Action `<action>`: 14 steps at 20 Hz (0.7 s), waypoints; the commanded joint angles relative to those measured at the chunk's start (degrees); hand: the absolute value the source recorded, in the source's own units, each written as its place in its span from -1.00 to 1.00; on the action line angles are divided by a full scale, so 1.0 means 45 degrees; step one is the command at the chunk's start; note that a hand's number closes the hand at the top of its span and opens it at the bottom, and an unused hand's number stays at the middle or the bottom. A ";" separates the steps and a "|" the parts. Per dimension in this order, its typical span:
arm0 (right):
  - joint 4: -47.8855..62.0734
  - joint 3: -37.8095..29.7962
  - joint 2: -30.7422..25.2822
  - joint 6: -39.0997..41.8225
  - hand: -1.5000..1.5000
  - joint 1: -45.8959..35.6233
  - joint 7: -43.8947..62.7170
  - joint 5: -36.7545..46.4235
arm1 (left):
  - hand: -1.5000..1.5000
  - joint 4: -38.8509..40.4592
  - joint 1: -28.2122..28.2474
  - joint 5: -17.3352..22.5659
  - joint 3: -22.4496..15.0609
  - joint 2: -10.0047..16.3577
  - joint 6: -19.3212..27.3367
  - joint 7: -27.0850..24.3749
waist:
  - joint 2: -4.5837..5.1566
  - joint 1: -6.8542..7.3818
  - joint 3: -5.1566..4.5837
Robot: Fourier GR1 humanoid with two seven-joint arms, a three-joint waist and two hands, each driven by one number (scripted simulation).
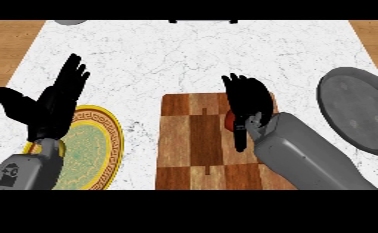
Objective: Pick the bell pepper from the cutting board and place it in the pan
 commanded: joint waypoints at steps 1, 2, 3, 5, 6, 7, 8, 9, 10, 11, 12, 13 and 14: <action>0.0442 -0.0080 0.0232 0.0528 -1.00 0.0227 0.1413 0.0632 | 0.00 -0.0997 0.0379 -0.0612 -0.0414 -0.0370 0.0687 0.0410 | -0.0040 -0.0026 0.0009; 0.1438 0.0008 0.0540 -0.0194 -1.00 0.0363 0.0550 0.1227 | 0.00 -0.0573 -0.0153 -0.0313 -0.0169 -0.0334 0.0384 0.0586 | 0.0002 -0.0018 0.0010; 0.1595 -0.0403 0.0553 0.0346 -1.00 0.0103 0.0530 0.1055 | 0.00 -0.0036 0.0304 -0.0554 -0.0202 -0.0396 0.0108 -0.0239 | 0.0007 -0.0028 0.0005; 0.1289 -0.1009 0.0886 0.0804 -1.00 -0.0029 0.0624 0.1081 | 0.00 0.0163 0.0580 -0.0293 0.0131 -0.0420 -0.0376 -0.0572 | -0.0005 -0.0038 0.0003; 0.1783 -0.0841 0.0495 0.0147 -1.00 0.0562 -0.0573 0.1722 | 0.00 -0.0323 0.0215 -0.0432 0.0207 -0.0234 -0.0208 -0.0013 | -0.0002 -0.0036 0.0009; 0.1790 -0.0949 0.1048 0.0493 -1.00 0.0484 0.0117 0.1647 | 0.00 -0.0275 0.0238 -0.0164 0.0339 -0.0301 -0.0388 0.0102 | -0.0006 -0.0039 0.0007; 0.2102 -0.1034 0.0643 0.0052 -1.00 0.0825 -0.1176 0.2181 | 0.00 -0.0025 0.0449 -0.0224 0.0590 -0.0256 -0.0617 -0.0434 | 0.0002 -0.0039 0.0008; 0.2295 -0.0791 0.1633 0.0195 -1.00 0.0605 -0.0293 0.2395 | 0.00 -0.0269 0.0162 -0.0856 -0.0082 -0.0745 0.0098 0.0139 | -0.0002 -0.0039 0.0009; 0.1591 -0.1374 0.0754 0.1147 -1.00 0.0741 -0.0421 0.1928 | 0.00 0.0330 -0.0257 -0.0602 0.0595 -0.0229 -0.0382 -0.0059 | -0.0008 -0.0104 0.0006; 0.1823 -0.1007 0.1282 0.0688 -1.00 0.0986 -0.0295 0.2391 | 0.00 -0.1340 0.0677 -0.0081 0.0541 0.0033 -0.0742 0.0832 | -0.0026 -0.0012 0.0009; 0.1998 -0.1572 0.1297 0.1380 -1.00 0.0458 -0.0127 0.2109 | 0.00 -0.0592 0.0550 -0.0236 0.0773 0.0085 -0.0867 0.0340 | -0.0015 -0.0033 0.0006; 0.3159 -0.1683 0.1437 0.0651 -1.00 0.0347 -0.1306 0.2674 | 0.00 0.0068 0.0294 -0.0383 0.0607 -0.0409 -0.0891 -0.0144 | 0.0011 -0.0027 0.0007; 0.2529 -0.1463 0.1728 0.0998 -1.00 0.0828 -0.0717 0.2673 | 0.00 -0.1030 0.0214 -0.0682 0.0452 -0.0440 -0.0245 0.0761 | -0.0013 -0.0041 0.0009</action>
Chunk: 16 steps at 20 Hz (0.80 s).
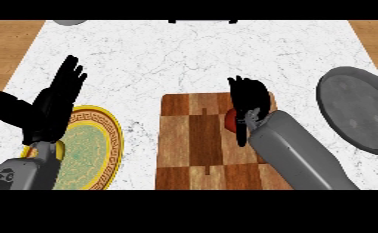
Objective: Pick the bell pepper from the cutting board and place it in the pan
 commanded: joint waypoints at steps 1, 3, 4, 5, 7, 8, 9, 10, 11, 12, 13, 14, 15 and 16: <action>0.0883 -0.0187 0.0660 0.0068 -1.00 0.0215 -0.0052 0.0998 | 0.00 -0.0163 0.0245 -0.0304 0.0138 -0.0211 0.0039 0.0190 | 0.0005 0.0011 0.0002; 0.1424 -0.0341 0.1035 -0.0331 -1.00 0.0197 -0.0540 0.1603 | 0.00 0.0520 -0.0615 0.0096 0.0669 -0.0082 -0.0468 0.0286 | 0.0016 -0.0004 0.0002; 0.0644 -0.0442 0.0632 -0.0187 -1.00 0.0971 -0.0617 0.1642 | 0.00 -0.0137 -0.0107 -0.0784 -0.0105 -0.0755 0.0307 0.0104 | -0.0001 -0.0034 0.0003; 0.1919 -0.0738 0.0717 -0.1041 -1.00 0.0495 -0.1453 0.1826 | 0.00 -0.0002 0.0497 0.0214 0.0797 0.0000 -0.0923 -0.0433 | 0.0017 0.0050 0.0002; 0.2190 -0.1237 0.0935 -0.0737 -1.00 0.0258 -0.1826 0.2157 | 0.00 0.0509 -0.0284 -0.0651 0.0448 -0.0552 -0.0303 -0.0389 | 0.0015 -0.0007 0.0003; 0.1347 -0.1193 0.1880 -0.0332 -1.00 0.0276 -0.0365 0.2058 | 0.00 0.0168 -0.0557 -0.0528 0.0438 -0.0516 -0.0167 0.0522 | 0.0000 -0.0026 0.0002; 0.3065 -0.1677 0.1571 -0.0680 -1.00 -0.0304 -0.1839 0.2036 | 0.00 -0.0636 0.0328 -0.0987 0.0029 -0.0670 0.0029 0.0297 | 0.0014 0.0065 0.0005; 0.2293 -0.1434 0.1497 -0.0779 -1.00 0.0601 -0.1888 0.2386 | 0.00 -0.0224 -0.0208 -0.0954 0.0146 -0.0969 0.0186 0.0490 | 0.0006 -0.0013 0.0004; 0.2611 -0.1786 0.1585 -0.0535 -1.00 0.0306 -0.1757 0.2552 | 0.00 0.0157 -0.0323 -0.0854 0.0440 -0.0699 -0.0314 0.0310 | 0.0008 -0.0013 0.0003; 0.3918 -0.1595 0.1694 -0.1316 -1.00 0.0168 -0.2746 0.2703 | 0.00 0.0359 0.0092 -0.0898 0.0197 -0.0888 -0.0466 -0.0238 | 0.0030 0.0040 0.0003; 0.3137 -0.1836 0.1803 -0.0354 -1.00 0.0231 -0.2201 0.2599 | 0.00 0.0320 -0.0522 -0.1011 0.0270 -0.1107 -0.0089 0.0272 | 0.0010 -0.0017 0.0003; 0.2517 -0.1719 0.1092 -0.0665 -1.00 0.1258 -0.2650 0.2565 | 0.00 -0.1087 0.0353 -0.1161 -0.0083 -0.1151 0.0146 0.0685 | -0.0011 -0.0014 0.0005; 0.2821 -0.1496 0.1920 -0.1002 1.00 0.0956 -0.2725 0.2850 | 0.00 0.1106 -0.0210 -0.0780 0.0760 -0.0906 -0.0754 -0.0961 | 0.0017 -0.0034 0.0000; 0.3885 -0.1497 0.1951 -0.1593 1.00 0.0165 -0.3630 0.3183 | 0.00 0.0980 -0.0948 -0.1095 0.0330 -0.1210 -0.0133 0.0104 | 0.0036 0.0005 0.0004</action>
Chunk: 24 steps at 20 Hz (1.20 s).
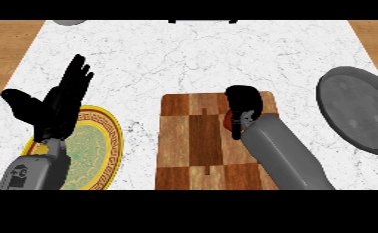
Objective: Pick the bell pepper from the cutting board and place it in the pan
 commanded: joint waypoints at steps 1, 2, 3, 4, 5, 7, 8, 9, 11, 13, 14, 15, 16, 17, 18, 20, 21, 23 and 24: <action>0.0202 0.0391 0.0148 -0.0432 1.00 0.0284 -0.1258 0.0759 | 0.00 -0.0165 -0.0103 0.0177 0.0391 0.0207 -0.0301 0.0432 | 0.0002 0.0013 0.0006; 0.1083 0.0099 0.0002 -0.0934 1.00 0.0157 -0.1979 0.0962 | 0.00 -0.0202 0.0046 0.0031 0.0392 0.0307 -0.0480 0.0240 | 0.0012 0.0039 0.0007; 0.1519 0.0016 0.0456 -0.1243 1.00 -0.0132 -0.1968 0.1182 | 0.00 -0.0849 0.0275 -0.0066 0.0166 -0.0060 -0.0130 0.0506 | 0.0010 0.0066 0.0008; 0.1508 -0.0394 0.0262 -0.0841 1.00 -0.0546 -0.2135 0.1127 | 0.00 -0.0426 0.0508 0.0151 0.0591 0.0331 -0.0749 0.0074 | 0.0010 0.0055 0.0006; 0.2064 -0.0330 0.0031 -0.1407 1.00 -0.0112 -0.2945 0.1268 | 0.00 -0.0323 0.0256 0.0194 0.0510 0.0011 -0.0522 0.0252 | 0.0018 0.0047 0.0007; 0.2510 -0.0585 0.0736 -0.1740 1.00 -0.0639 -0.2614 0.1533 | 0.00 0.1153 -0.0228 -0.0267 0.0408 -0.0243 -0.0600 -0.0633 | 0.0036 0.0014 0.0004; 0.2036 -0.0690 0.0847 -0.1575 1.00 -0.0352 -0.2501 0.1623 | 0.00 -0.0224 0.0406 0.0318 0.0780 0.0215 -0.1124 0.0091 | 0.0006 0.0033 0.0005; 0.2747 -0.0971 0.0187 -0.1989 1.00 -0.0503 -0.3530 0.1669 | 0.00 0.0201 -0.0203 -0.0264 0.0476 -0.0224 -0.0363 0.0143 | 0.0022 0.0024 0.0007; 0.3025 -0.1197 0.0898 -0.2312 1.00 -0.0635 -0.3263 0.1883 | 0.00 -0.0334 0.0274 -0.0286 0.0545 -0.0156 -0.0642 -0.0118 | 0.0015 0.0050 0.0007; 0.1183 -0.1084 0.0761 -0.1925 1.00 0.0133 -0.2768 0.1997 | 0.00 0.0122 -0.0295 -0.0238 0.0660 -0.0251 -0.0578 0.0254 | -0.0009 -0.0045 0.0005; -0.0099 -0.1067 0.0725 -0.1118 1.00 0.0285 -0.1941 0.1952 | 0.00 -0.0255 -0.0023 -0.0560 0.0396 -0.0463 -0.0262 0.0330 | -0.0030 -0.0076 0.0004; 0.0685 -0.1031 0.0219 -0.2663 1.00 0.0341 -0.3069 0.2323 | 0.00 -0.0562 0.0063 0.0019 0.0974 0.0269 -0.0804 0.0783 | -0.0019 -0.0018 0.0007; -0.0191 -0.1004 -0.0015 -0.2104 1.00 0.0225 -0.2785 0.2394 | 0.00 0.0187 0.0319 -0.0243 0.0679 -0.0310 -0.0751 -0.0269 | -0.0024 -0.0083 0.0002; -0.0244 -0.0940 0.0388 -0.3037 1.00 0.0043 -0.2246 0.2767 | 0.00 0.0052 0.0097 -0.0331 0.0592 -0.0326 -0.0510 0.0165 | -0.0028 -0.0085 0.0004; -0.2358 -0.0309 -0.0257 -0.2074 1.00 0.1313 -0.2464 0.2698 | 0.00 -0.0637 0.0459 -0.0179 0.0536 -0.0317 -0.0623 0.0378 | -0.0103 -0.0216 0.0001; -0.4200 -0.0416 -0.1517 -0.1784 1.00 0.2174 -0.3383 0.2349 | 0.00 -0.0286 0.0163 0.0032 0.1152 0.0197 -0.0778 0.0442 | -0.0134 -0.0406 -0.0002; -0.5202 0.0482 -0.1152 -0.2572 1.00 0.3645 -0.3281 0.2731 | 0.00 -0.0117 0.0291 -0.0257 0.0866 -0.0051 -0.0578 0.0356 | -0.0170 -0.0577 -0.0002; -0.6956 0.0648 -0.2477 -0.2398 1.00 0.5024 -0.4340 0.2344 | 0.00 -0.0445 0.1001 -0.0091 0.1258 0.0236 -0.0721 0.0081 | -0.0297 -0.0869 -0.0009; -0.8007 0.0842 -0.2651 -0.2754 1.00 0.5356 -0.3875 0.2851 | 0.00 -0.0649 0.0906 -0.0259 0.0949 -0.0123 -0.0472 0.0116 | -0.0248 -0.0746 -0.0006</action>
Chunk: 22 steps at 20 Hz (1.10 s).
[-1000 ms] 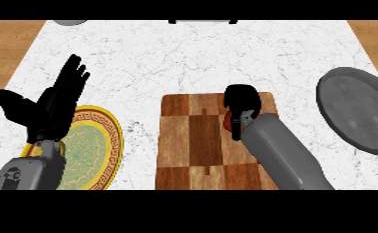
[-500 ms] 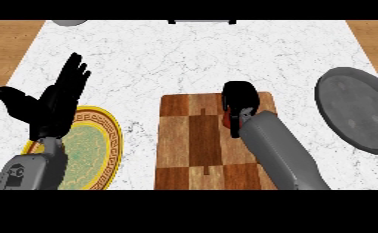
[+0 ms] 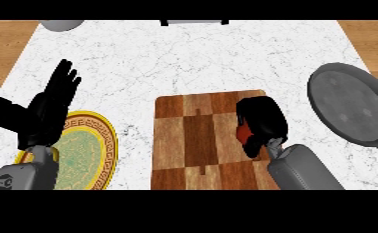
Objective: Pick the bell pepper from the cutting board and place it in the pan
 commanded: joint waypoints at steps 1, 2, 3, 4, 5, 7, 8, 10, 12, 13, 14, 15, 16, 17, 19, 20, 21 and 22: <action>-0.3904 0.0350 -0.1482 -0.0689 1.00 0.1794 -0.0261 0.0538 | 0.00 -0.0335 0.0182 0.0105 0.0153 0.0133 0.0000 0.0330 | -0.0052 -0.0167 0.0005; -0.4870 0.0293 -0.2175 -0.0529 1.00 0.2044 -0.0407 0.0657 | 0.00 -0.0288 0.0530 -0.0032 0.0072 -0.0010 0.0030 -0.0065 | -0.0089 -0.0269 -0.0004; -0.5591 0.0193 -0.2389 -0.0812 1.00 0.2064 -0.0165 0.1058 | 0.00 -0.0054 0.0183 -0.0079 0.0038 -0.0122 0.0143 -0.0062 | -0.0059 -0.0337 -0.0005; -0.6654 0.0052 -0.2663 -0.0512 1.00 0.2264 0.0043 0.1038 | 0.00 -0.0259 0.0282 -0.0173 -0.0126 -0.0309 0.0283 -0.0043 | -0.0074 -0.0324 -0.0006; -0.7366 -0.0077 -0.2844 -0.0729 1.00 0.2414 0.0110 0.1260 | 0.00 -0.0334 0.0118 -0.0005 -0.0012 -0.0122 0.0150 0.0279 | -0.0038 -0.0219 0.0001; -0.9230 -0.0817 -0.3454 -0.0317 1.00 0.2667 0.0480 0.1193 | 0.00 -0.0497 0.0472 0.0026 0.0128 0.0033 0.0033 0.0158 | -0.0051 -0.0199 -0.0003; -1.0178 -0.0988 -0.3761 0.0129 1.00 0.3066 0.0575 0.1061 | 0.00 -0.0159 0.0255 -0.0197 -0.0179 -0.0361 0.0183 -0.0173 | 0.0023 -0.0172 -0.0004; -1.1556 -0.1715 -0.3751 0.1158 1.00 0.3514 0.1193 0.0485 | 0.00 -0.0689 0.0151 -0.0103 -0.0161 -0.0273 0.0173 0.0311 | 0.0095 0.0166 0.0005; -1.2334 -0.2371 -0.4080 0.0752 1.00 0.4854 0.0838 0.0487 | 0.00 0.0097 0.0039 -0.0112 -0.0103 -0.0259 -0.0191 -0.0221 | 0.0144 0.0200 0.0011; -1.2212 -0.3129 -0.3680 0.1657 1.00 0.3790 0.1063 -0.0344 | 0.00 0.0212 -0.0278 -0.0001 0.0066 -0.0127 -0.0316 -0.0118 | 0.0169 0.0326 0.0007; -1.2341 -0.3865 -0.3647 0.2217 1.00 0.3466 0.1297 -0.0986 | 0.00 -0.0596 -0.0181 -0.0375 -0.0162 -0.0178 0.0193 0.0552 | 0.0162 0.0373 0.0010; -1.2004 -0.4166 -0.3579 0.0963 1.00 0.4488 0.0468 -0.0734 | 0.00 0.0564 -0.0500 -0.0242 -0.0095 -0.0296 -0.0247 -0.0255 | 0.0182 0.0317 0.0014; -1.1795 -0.4847 -0.3524 0.1187 1.00 0.4073 0.0490 -0.1162 | 0.00 0.0948 -0.0458 -0.0404 -0.0225 -0.0563 -0.0190 -0.0809 | 0.0191 0.0327 0.0011; -1.1708 -0.5708 -0.3628 0.1775 1.00 0.3702 0.0470 -0.1785 | 0.00 -0.0407 0.0111 -0.0506 -0.0431 -0.0488 -0.0023 -0.0050 | 0.0172 0.0415 0.0014; -1.0994 -0.7077 -0.3791 0.1656 1.00 0.3308 -0.0126 -0.2437 | 0.00 0.0797 -0.0524 -0.0394 -0.0024 -0.0431 -0.0082 -0.0404 | 0.0193 0.0360 0.0012; -1.0004 -0.7380 -0.3577 0.0826 1.00 0.3525 -0.0557 -0.2156 | 0.00 -0.0785 -0.0071 -0.0347 -0.0400 -0.0455 -0.0074 0.0362 | 0.0174 0.0451 0.0022; -1.0382 -0.7620 -0.3538 0.0928 1.00 0.3962 -0.0713 -0.2281 | 0.00 -0.0656 -0.0476 0.0065 0.0069 -0.0199 -0.0240 0.0774 | 0.0171 0.0409 0.0019; -0.8859 -0.8312 -0.3649 0.0527 1.00 0.3072 -0.1386 -0.2764 | 0.00 0.0431 -0.0270 -0.0316 -0.0236 -0.0614 -0.0279 -0.0434 | 0.0209 0.0442 0.0017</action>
